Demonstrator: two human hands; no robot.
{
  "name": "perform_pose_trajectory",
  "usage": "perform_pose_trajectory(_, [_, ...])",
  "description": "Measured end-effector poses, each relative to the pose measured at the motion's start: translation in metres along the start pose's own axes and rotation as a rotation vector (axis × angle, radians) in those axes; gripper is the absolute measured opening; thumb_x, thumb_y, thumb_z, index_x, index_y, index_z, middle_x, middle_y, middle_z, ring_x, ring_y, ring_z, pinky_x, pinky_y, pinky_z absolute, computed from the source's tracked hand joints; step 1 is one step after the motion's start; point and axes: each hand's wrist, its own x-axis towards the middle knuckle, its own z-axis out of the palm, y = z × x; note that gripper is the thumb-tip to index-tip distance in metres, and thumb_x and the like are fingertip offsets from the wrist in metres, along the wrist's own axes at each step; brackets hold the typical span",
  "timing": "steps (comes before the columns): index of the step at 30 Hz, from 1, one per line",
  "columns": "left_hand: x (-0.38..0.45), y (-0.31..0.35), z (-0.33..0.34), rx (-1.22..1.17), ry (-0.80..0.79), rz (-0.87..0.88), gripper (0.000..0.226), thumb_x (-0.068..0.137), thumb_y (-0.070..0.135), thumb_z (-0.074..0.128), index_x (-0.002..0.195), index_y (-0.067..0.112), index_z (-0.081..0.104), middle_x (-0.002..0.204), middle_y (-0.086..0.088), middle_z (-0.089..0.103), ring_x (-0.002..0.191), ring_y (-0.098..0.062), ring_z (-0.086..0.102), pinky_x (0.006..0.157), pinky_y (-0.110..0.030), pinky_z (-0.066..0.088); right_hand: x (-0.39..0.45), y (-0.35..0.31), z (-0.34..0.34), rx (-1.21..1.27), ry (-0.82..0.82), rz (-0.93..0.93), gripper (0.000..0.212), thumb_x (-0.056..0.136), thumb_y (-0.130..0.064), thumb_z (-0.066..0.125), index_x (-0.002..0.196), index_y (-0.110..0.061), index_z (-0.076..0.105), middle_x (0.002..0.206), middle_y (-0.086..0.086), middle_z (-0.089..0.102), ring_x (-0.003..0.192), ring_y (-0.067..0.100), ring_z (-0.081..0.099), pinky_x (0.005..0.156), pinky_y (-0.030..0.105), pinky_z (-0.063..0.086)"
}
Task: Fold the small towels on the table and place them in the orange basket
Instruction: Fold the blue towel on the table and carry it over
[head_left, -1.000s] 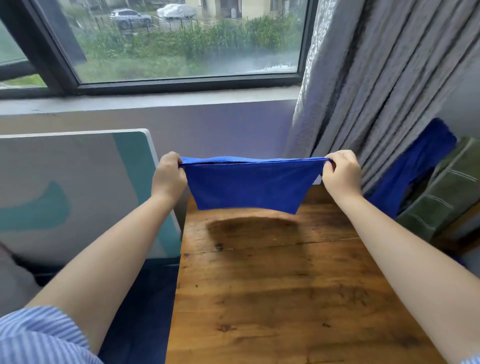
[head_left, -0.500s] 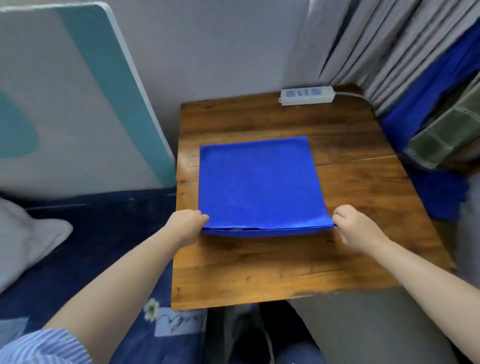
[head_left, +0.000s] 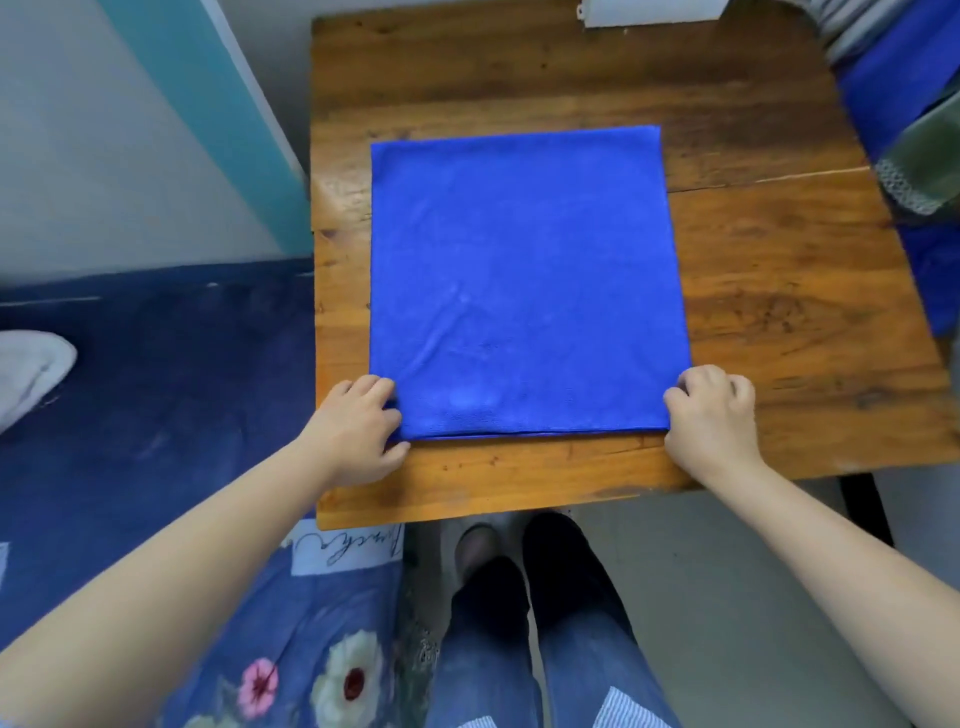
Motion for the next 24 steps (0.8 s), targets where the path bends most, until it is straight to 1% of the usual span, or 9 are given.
perform_pose_trajectory(2, [0.008,0.000,0.002,-0.059,0.202,-0.016,0.045,0.076,0.033,0.034,0.053,0.008,0.063,0.066,-0.005,0.062,0.062,-0.027,0.063,0.056,-0.029,0.048,0.005,-0.017,0.000,0.051,0.100,-0.023,0.018,0.055,0.000,0.038,0.050,-0.001,0.055,0.062,0.015,0.057,0.062,0.034,0.062,0.061,0.038,0.047])
perform_pose_trajectory(4, [0.025,0.006,-0.001,-0.201,0.313,-0.096,0.039,0.077,0.025,0.037,0.056,0.003,0.061,0.063,-0.011,0.062,0.056,-0.030,0.062,0.047,-0.029,0.050,0.018,-0.041,0.005,0.121,0.142,-0.063,0.028,0.061,-0.010,0.033,0.058,-0.001,0.059,0.072,0.016,0.064,0.074,0.035,0.067,0.065,0.040,0.051])
perform_pose_trajectory(7, [0.054,0.035,-0.007,-0.407,0.331,-0.255,0.038,0.081,0.026,0.044,0.086,-0.005,0.066,0.105,-0.025,0.065,0.097,-0.040,0.065,0.074,-0.042,0.055,0.044,-0.080,0.013,0.122,0.043,-0.093,0.038,0.070,-0.018,0.035,0.082,-0.005,0.069,0.102,0.018,0.069,0.099,0.038,0.065,0.077,0.058,0.049])
perform_pose_trajectory(9, [0.067,0.055,-0.006,-0.442,0.198,-0.351,0.052,0.093,0.034,0.044,0.131,-0.001,0.047,0.147,-0.024,0.032,0.139,-0.036,0.030,0.110,-0.044,0.030,0.056,-0.095,0.018,0.084,-0.075,-0.103,0.045,0.074,-0.026,0.036,0.097,-0.011,0.071,0.114,0.015,0.066,0.106,0.037,0.063,0.079,0.062,0.046])
perform_pose_trajectory(10, [0.068,0.061,0.000,-0.407,0.125,-0.373,0.060,0.096,0.040,0.039,0.144,0.005,0.028,0.156,-0.016,0.012,0.146,-0.030,0.009,0.117,-0.043,0.013,0.057,-0.098,0.020,0.060,-0.133,-0.112,0.047,0.075,-0.029,0.035,0.103,-0.013,0.070,0.118,0.013,0.065,0.108,0.036,0.062,0.080,0.062,0.046])
perform_pose_trajectory(13, [0.068,0.064,0.013,-0.331,0.078,-0.384,0.071,0.095,0.051,0.028,0.150,0.014,0.003,0.158,-0.008,-0.010,0.146,-0.024,-0.011,0.117,-0.041,-0.005,0.053,-0.091,0.030,0.029,-0.205,-0.136,0.051,0.079,-0.037,0.034,0.115,-0.018,0.065,0.125,0.010,0.062,0.113,0.034,0.059,0.085,0.062,0.044])
perform_pose_trajectory(18, [0.064,0.061,0.017,-0.326,0.050,-0.342,0.100,0.063,0.064,-0.011,0.150,0.017,0.004,0.158,-0.007,-0.009,0.146,-0.024,-0.011,0.117,-0.041,-0.007,0.048,-0.081,0.033,0.016,-0.223,-0.144,0.052,0.080,-0.041,0.034,0.118,-0.020,0.063,0.128,0.010,0.060,0.115,0.035,0.058,0.086,0.063,0.041])
perform_pose_trajectory(22, [0.065,0.048,0.014,-0.314,0.032,-0.326,0.090,0.072,0.066,0.001,0.150,0.021,0.010,0.158,-0.005,-0.002,0.147,-0.023,-0.004,0.117,-0.042,-0.001,0.049,-0.071,0.032,0.112,-0.254,-0.013,0.059,0.081,-0.043,0.029,0.127,-0.016,0.055,0.138,0.014,0.048,0.126,0.039,0.046,0.098,0.063,0.031])
perform_pose_trajectory(24, [0.061,0.038,0.012,-0.276,0.083,-0.304,0.083,0.078,0.062,0.013,0.146,0.017,0.029,0.155,-0.013,0.019,0.144,-0.033,0.017,0.115,-0.048,0.016,0.047,-0.055,0.029,0.160,-0.280,0.111,0.068,0.081,-0.047,0.022,0.135,-0.014,0.045,0.147,0.015,0.036,0.135,0.039,0.032,0.107,0.061,0.020])
